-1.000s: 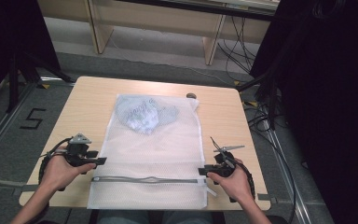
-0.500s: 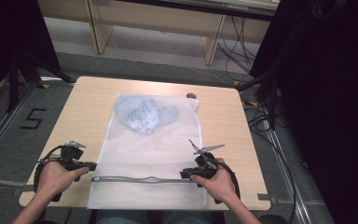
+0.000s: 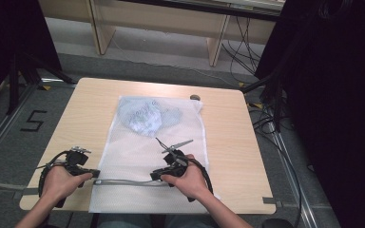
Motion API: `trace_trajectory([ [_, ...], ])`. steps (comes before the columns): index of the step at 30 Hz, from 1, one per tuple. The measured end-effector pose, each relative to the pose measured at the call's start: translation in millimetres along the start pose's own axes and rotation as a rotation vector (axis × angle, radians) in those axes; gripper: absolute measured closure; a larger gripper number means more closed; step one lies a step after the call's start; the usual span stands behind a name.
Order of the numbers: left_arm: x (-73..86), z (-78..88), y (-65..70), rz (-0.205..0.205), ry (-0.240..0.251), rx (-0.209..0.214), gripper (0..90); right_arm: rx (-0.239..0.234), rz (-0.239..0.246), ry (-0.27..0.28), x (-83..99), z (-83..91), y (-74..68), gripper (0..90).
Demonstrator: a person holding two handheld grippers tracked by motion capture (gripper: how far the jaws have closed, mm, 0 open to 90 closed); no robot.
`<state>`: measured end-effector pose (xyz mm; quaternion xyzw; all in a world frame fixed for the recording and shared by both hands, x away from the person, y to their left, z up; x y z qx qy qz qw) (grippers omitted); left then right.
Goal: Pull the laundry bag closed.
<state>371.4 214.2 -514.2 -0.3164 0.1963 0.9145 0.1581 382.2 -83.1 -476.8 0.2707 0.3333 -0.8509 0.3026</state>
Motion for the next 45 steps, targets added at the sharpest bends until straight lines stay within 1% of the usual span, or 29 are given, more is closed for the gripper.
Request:
trace_trajectory([
  [1,0.2,-1.8,1.1,0.017,0.012,-0.012,89.4,-0.011,-0.005,0.0,-1.7,-3.5,-2.9,78.1],
  [2,0.5,-0.8,0.6,0.004,-0.004,-0.004,89.5,-0.019,0.006,0.007,-3.5,-7.2,-5.5,78.2],
  [4,0.8,-1.0,1.0,0.002,-0.004,-0.01,89.5,-0.018,0.002,0.001,-4.9,-9.9,-8.8,78.3],
  [5,0.8,-0.9,1.1,-0.001,-0.006,-0.01,89.4,-0.036,0.029,0.007,-7.5,-16.5,-13.7,78.3],
  [7,1.5,-1.0,1.1,-0.001,-0.011,-0.001,89.5,-0.03,0.022,-0.009,-9.2,-20.7,-18.6,78.1],
  [8,2.0,-0.6,1.3,0.004,-0.014,-0.012,89.5,-0.037,0.05,0.015,-10.8,-24.6,-18.3,77.9],
  [9,2.4,-1.0,0.8,0.004,-0.018,-0.014,89.5,-0.042,0.036,0.012,-11.7,-26.6,-20.9,77.7],
  [11,4.0,-2.6,0.5,0.021,-0.011,-0.019,89.6,-0.05,0.038,0.025,-13.8,-32.0,-23.6,77.3],
  [15,5.2,-1.9,-1.8,0.021,-0.025,-0.014,89.6,-0.063,0.045,0.035,-14.7,-46.8,-31.0,76.8],
  [18,5.9,-3.7,-1.1,0.047,-0.014,-0.023,89.6,-0.076,0.055,0.032,-14.3,-58.7,-37.5,76.2],
  [19,6.0,-2.1,-2.2,0.029,-0.031,-0.011,89.6,-0.078,0.074,0.042,-14.9,-63.2,-38.4,76.0],
  [21,6.1,-2.4,-2.0,0.036,-0.028,-0.013,89.6,-0.084,0.055,0.031,-15.5,-68.9,-43.8,75.9],
  [24,6.3,-2.4,-2.2,0.045,-0.034,-0.01,89.7,-0.089,0.071,0.039,-17.1,-75.8,-46.0,75.9],
  [25,6.6,-2.8,-2.3,0.051,-0.029,-0.009,89.7,-0.099,0.095,0.05,-18.3,-83.9,-46.5,75.9],
  [26,6.3,-2.7,-2.4,0.054,-0.034,-0.008,89.7,-0.094,0.054,0.024,-17.7,-84.8,-50.2,75.9],
  [27,6.3,-2.7,-2.4,0.054,-0.034,-0.008,89.7,-0.061,0.0,-0.004,-17.2,-85.3,-53.6,75.9],
  [28,6.3,-4.1,-2.5,0.074,-0.021,-0.008,89.7,-0.094,0.075,0.044,-19.0,-91.8,-49.9,76.0],
  [29,6.3,-4.5,-2.3,0.079,-0.015,-0.014,89.7,-0.075,0.02,0.01,-18.5,-91.6,-54.2,76.0],
  [30,6.1,-4.2,-2.3,0.078,-0.02,-0.015,89.7,-0.081,0.043,0.021,-19.2,-94.9,-53.8,76.0],
  [31,6.1,-4.2,-2.3,0.078,-0.02,-0.015,89.8,-0.076,-0.021,-0.022,-18.4,-94.7,-59.2,76.0],
  [32,6.0,-3.0,-3.0,0.066,-0.035,-0.006,89.8,-0.077,0.004,-0.007,-18.7,-98.7,-58.2,76.0],
  [34,5.6,-3.0,-3.6,0.063,-0.036,-0.005,89.8,-0.076,-0.005,-0.014,-18.3,-104.0,-60.4,76.0],
  [35,5.5,-2.9,-3.5,0.061,-0.033,-0.006,89.8,-0.094,-0.017,-0.022,-17.8,-106.4,-62.3,76.0],
  [39,5.2,-1.9,-3.7,0.051,-0.037,-0.014,89.8,-0.094,0.052,0.016,-17.6,-117.9,-61.4,76.0],
  [40,5.1,-1.7,-3.6,0.05,-0.036,-0.015,89.8,-0.094,0.052,0.016,-17.6,-117.9,-61.4,76.0],
  [41,5.2,-1.9,-3.4,0.049,-0.034,-0.016,89.9,-0.08,-0.018,-0.034,-16.8,-117.0,-68.8,76.0],
  [42,5.4,-2.3,-3.8,0.053,-0.036,-0.013,89.9,-0.1,-0.002,-0.021,-17.3,-119.4,-68.6,76.0],
  [43,5.3,-2.5,-4.2,0.055,-0.035,-0.014,90.0,-0.1,0.026,0.006,-18.2,-122.6,-67.5,76.0],
  [45,5.2,-2.8,-5.1,0.052,-0.033,-0.015,90.0,-0.11,0.03,0.005,-18.8,-124.1,-67.9,75.9],
])
Point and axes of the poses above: each handheld gripper's, and its own axes: z roughly backward along the jaws, x roughly out of its underside, y roughly to its right, the point moved 3 cm from there along -z, roughly forward along the jaws, and after that the axes turned 12 degrees about y, right-handed, at the moved point
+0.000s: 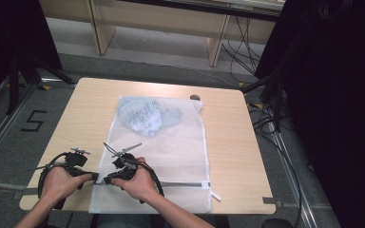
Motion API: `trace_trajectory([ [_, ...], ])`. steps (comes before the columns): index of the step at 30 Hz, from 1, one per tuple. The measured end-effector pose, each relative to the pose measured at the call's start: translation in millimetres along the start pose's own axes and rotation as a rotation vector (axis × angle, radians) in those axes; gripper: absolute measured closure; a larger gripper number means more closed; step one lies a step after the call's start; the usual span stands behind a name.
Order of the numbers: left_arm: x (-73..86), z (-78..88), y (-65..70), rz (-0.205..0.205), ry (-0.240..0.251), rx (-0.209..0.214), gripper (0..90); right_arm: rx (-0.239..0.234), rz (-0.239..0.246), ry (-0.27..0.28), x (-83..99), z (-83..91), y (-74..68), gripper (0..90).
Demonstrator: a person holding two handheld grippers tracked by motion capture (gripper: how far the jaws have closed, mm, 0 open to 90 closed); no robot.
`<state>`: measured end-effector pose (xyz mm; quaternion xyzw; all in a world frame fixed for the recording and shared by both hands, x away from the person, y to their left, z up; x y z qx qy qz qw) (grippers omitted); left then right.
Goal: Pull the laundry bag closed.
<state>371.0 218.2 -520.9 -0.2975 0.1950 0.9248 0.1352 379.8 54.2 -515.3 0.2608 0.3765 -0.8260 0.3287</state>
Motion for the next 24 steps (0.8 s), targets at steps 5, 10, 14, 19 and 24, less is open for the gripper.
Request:
trace_trajectory([
  [5,-0.1,-0.1,-0.2,0.022,0.002,0.0,90.0,-0.008,-0.005,0.014,-4.2,-8.4,-2.4,75.8],
  [10,0.7,-1.0,1.0,0.037,0.021,-0.009,90.0,-0.012,-0.02,0.01,-8.1,-16.2,-6.2,75.0],
  [14,0.9,0.3,-0.8,0.016,0.003,0.002,90.0,-0.006,-0.037,-0.005,-8.1,-19.2,-5.4,75.1],
  [19,0.9,0.5,-0.9,0.019,0.004,0.001,90.0,-0.014,-0.067,-0.008,-5.6,-22.8,-1.1,76.8],
  [24,0.9,0.5,-0.8,0.022,0.002,0.002,90.0,-0.034,-0.095,-0.001,-4.5,-24.5,-2.4,82.0],
])
Point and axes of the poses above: each handheld gripper's, and its own axes: z roughly backward along the jaws, x roughly out of its underside, y roughly to its right, the point moved 3 cm from there along -z, roughly forward along the jaws, and after that the axes turned 12 degrees about y, right-handed, at the moved point
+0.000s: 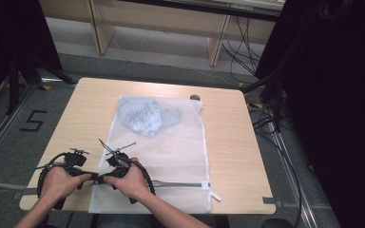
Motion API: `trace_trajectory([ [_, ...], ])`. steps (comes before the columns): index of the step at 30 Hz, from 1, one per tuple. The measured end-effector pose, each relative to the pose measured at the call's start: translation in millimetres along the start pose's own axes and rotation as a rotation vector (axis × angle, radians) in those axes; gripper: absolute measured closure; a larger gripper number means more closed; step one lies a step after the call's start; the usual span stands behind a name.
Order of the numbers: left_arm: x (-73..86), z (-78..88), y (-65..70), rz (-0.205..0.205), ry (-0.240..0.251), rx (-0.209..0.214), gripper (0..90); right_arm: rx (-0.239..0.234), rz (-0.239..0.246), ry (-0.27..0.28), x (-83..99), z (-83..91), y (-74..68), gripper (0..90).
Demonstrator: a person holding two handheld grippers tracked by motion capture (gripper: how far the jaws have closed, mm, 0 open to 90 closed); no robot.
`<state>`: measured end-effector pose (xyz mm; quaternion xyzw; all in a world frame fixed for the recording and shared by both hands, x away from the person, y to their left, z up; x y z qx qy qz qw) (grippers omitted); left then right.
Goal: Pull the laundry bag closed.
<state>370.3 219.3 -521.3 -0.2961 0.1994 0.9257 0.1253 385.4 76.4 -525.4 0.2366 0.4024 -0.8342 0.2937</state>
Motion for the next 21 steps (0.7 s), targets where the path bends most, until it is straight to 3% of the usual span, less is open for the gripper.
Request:
trace_trajectory([
  [3,0.1,-1.2,1.2,0.014,0.015,-0.006,90.0,-0.01,-0.011,-0.003,1.2,-1.5,0.5,83.8],
  [8,-0.1,-0.9,2.0,-0.019,0.004,-0.008,90.0,-0.015,-0.024,0.008,2.2,-1.2,0.3,86.4],
  [9,0.2,-2.6,2.8,-0.021,0.029,-0.016,90.0,-0.006,-0.033,-0.001,2.2,-0.5,-0.6,86.5],
  [10,0.0,-0.1,1.8,-0.04,-0.006,-0.009,90.0,-0.006,-0.023,0.005,2.3,-0.8,-1.1,86.6],
  [12,0.4,-0.6,2.4,-0.033,0.0,-0.011,90.0,-0.002,-0.014,0.009,2.7,-0.5,-1.8,86.7],
  [16,0.0,-1.6,5.0,-0.062,0.002,-0.026,90.0,0.013,-0.035,0.016,5.3,1.4,-1.8,86.8],
  [20,0.7,-4.2,11.1,-0.046,0.026,-0.061,90.0,0.021,-0.036,0.027,6.3,3.3,-4.1,86.9],
  [21,0.9,-3.4,10.3,-0.055,0.019,-0.051,90.0,0.027,-0.026,0.032,6.4,3.7,-3.3,87.0],
])
Point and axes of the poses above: each handheld gripper's, and its own axes: z roughly backward along the jaws, x roughly out of its underside, y roughly to its right, the point moved 3 cm from there along -z, roughly forward along the jaws, and after that the axes turned 12 degrees about y, right-handed, at the moved point
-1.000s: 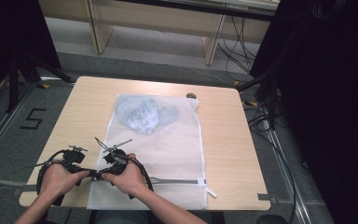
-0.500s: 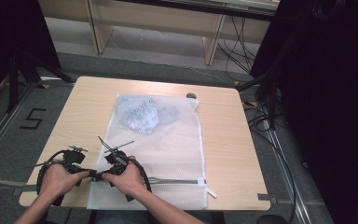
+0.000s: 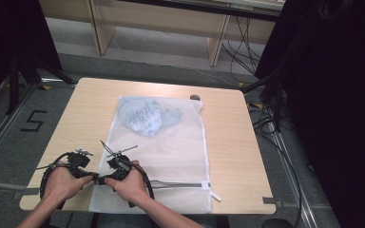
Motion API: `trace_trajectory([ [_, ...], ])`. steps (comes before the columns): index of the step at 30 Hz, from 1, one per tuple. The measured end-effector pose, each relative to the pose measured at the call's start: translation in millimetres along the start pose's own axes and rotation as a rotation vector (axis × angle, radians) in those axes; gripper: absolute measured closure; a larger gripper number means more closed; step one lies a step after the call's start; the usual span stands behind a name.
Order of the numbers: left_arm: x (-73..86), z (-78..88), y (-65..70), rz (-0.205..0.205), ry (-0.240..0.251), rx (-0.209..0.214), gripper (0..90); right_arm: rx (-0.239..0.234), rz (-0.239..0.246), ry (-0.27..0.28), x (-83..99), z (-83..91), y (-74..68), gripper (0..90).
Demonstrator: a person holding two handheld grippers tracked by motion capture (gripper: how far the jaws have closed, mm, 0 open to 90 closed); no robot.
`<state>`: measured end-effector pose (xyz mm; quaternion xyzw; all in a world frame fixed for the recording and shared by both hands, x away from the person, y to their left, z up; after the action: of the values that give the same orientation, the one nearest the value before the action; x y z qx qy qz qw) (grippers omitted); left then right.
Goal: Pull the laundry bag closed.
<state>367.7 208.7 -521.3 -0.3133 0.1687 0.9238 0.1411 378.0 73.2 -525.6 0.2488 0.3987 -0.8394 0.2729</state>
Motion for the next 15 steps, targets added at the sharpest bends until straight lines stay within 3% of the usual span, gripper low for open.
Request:
trace_trajectory([
  [3,0.1,0.3,1.6,0.002,-0.003,-0.01,90.0,0.004,-0.006,0.0,0.6,0.7,0.2,87.0],
  [4,-1.0,0.5,0.0,-0.063,-0.008,-0.006,90.0,0.016,-0.026,-0.003,0.7,1.7,0.3,87.0],
  [7,-1.2,1.9,-0.2,-0.071,-0.031,-0.002,90.0,0.014,-0.019,-0.006,1.2,2.4,2.0,87.1],
  [8,-0.9,1.4,0.1,-0.068,-0.022,-0.005,90.0,0.017,-0.04,-0.003,1.5,3.1,1.0,87.1],
  [11,-0.6,0.0,1.1,-0.092,-0.007,0.001,90.0,0.015,-0.033,0.001,1.8,3.3,2.2,87.2],
  [13,-0.9,1.1,2.3,-0.081,-0.021,-0.016,90.0,0.026,-0.038,-0.004,1.8,3.7,2.3,87.2],
  [15,-0.5,-0.3,2.7,-0.085,0.006,-0.021,90.0,0.023,-0.039,-0.001,1.1,4.6,3.6,87.2],
])
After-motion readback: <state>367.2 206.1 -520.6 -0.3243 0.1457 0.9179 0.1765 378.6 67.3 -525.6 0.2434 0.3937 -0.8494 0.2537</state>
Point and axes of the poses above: each handheld gripper's, and its own axes: z roughly backward along the jaws, x roughly out of its underside, y roughly to its right, the point moved 3 cm from there along -z, roughly forward along the jaws, and after that the axes turned 12 degrees about y, right-handed, at the moved point
